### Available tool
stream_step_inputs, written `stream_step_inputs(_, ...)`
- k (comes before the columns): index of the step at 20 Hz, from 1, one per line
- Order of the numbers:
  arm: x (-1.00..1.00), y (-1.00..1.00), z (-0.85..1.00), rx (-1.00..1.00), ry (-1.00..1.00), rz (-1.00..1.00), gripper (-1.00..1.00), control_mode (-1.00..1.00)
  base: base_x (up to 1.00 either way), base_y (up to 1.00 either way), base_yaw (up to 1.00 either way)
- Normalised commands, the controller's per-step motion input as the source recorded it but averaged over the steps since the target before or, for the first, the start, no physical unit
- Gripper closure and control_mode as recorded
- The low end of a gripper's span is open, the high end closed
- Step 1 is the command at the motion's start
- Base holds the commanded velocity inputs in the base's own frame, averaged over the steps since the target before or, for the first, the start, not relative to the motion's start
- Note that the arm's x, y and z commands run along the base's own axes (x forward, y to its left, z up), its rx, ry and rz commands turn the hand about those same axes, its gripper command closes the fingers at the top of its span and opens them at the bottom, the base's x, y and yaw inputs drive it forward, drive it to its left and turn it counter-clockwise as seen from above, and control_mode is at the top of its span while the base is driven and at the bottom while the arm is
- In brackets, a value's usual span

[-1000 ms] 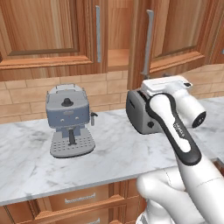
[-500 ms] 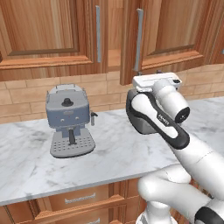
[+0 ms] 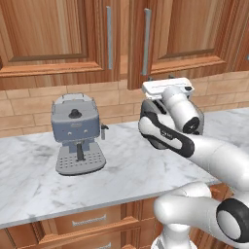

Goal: Close all open cabinet doors.

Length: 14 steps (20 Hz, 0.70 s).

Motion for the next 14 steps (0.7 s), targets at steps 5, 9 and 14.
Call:
stream_step_inputs(5, 0.29, 0.0, 0.25, 0.0, 0.0, -0.01, -1.0, -1.0, 0.0, 0.0, 0.0)
stream_step_inputs(9, 0.28, 0.0, 0.23, 0.0, 0.0, -0.01, -1.0, -1.0, 0.0, 0.0, 0.0)
stream_step_inputs(14, 0.23, 0.0, 0.21, 0.0, 0.01, -0.02, -1.0, -1.0, 0.0, 0.0, 0.0)
